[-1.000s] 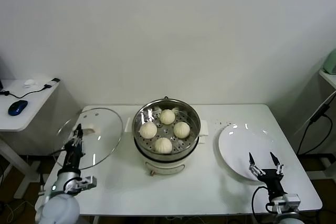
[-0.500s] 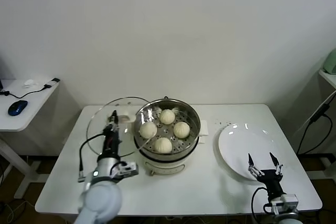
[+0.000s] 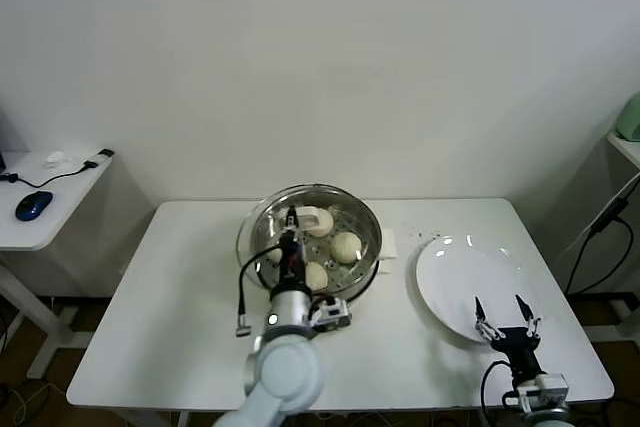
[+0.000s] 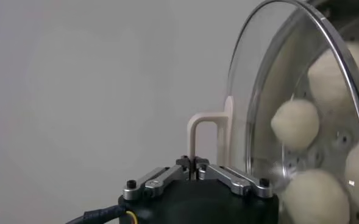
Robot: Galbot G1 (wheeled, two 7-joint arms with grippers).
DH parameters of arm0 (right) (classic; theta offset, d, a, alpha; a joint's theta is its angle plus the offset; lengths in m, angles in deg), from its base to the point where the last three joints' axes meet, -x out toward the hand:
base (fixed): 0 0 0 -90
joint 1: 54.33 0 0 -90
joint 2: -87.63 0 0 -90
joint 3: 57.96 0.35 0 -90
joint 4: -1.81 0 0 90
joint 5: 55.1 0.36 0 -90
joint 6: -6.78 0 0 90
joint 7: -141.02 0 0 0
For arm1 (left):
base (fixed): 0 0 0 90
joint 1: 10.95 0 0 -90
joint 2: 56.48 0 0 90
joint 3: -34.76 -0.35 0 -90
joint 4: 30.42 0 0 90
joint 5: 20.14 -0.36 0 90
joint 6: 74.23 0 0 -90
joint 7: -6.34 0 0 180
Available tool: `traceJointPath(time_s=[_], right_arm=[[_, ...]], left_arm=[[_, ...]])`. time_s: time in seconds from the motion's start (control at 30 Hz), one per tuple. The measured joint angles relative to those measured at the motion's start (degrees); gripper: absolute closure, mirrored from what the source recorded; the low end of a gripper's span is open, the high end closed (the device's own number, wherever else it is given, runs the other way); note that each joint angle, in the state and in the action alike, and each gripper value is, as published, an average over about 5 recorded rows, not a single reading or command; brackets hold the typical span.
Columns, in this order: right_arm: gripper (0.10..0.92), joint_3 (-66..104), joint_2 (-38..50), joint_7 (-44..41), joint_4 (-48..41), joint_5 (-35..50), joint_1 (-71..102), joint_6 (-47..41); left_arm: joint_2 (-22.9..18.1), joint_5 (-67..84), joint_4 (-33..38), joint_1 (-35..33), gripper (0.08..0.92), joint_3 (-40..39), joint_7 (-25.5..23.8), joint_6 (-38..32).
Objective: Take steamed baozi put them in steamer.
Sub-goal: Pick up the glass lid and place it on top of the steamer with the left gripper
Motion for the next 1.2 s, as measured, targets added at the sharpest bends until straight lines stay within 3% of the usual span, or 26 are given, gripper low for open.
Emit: traceJointPath(time_s=[0.4,1.2], right_arm=[[0.203,0.2,-0.4,0.5,-1.3,-0.3,0.3,1.8],[0.203,-0.1,-1.9,1.2,-3.0,-1.9,-0.3,4.5]], left_arm=[[-4.8,-4.0,-6.7,3.3,0.868,-3.1,-0.5,0.3],[-4.3,-4.9,-12.3,3.7,0.866,-0.4,2.1,0.2]])
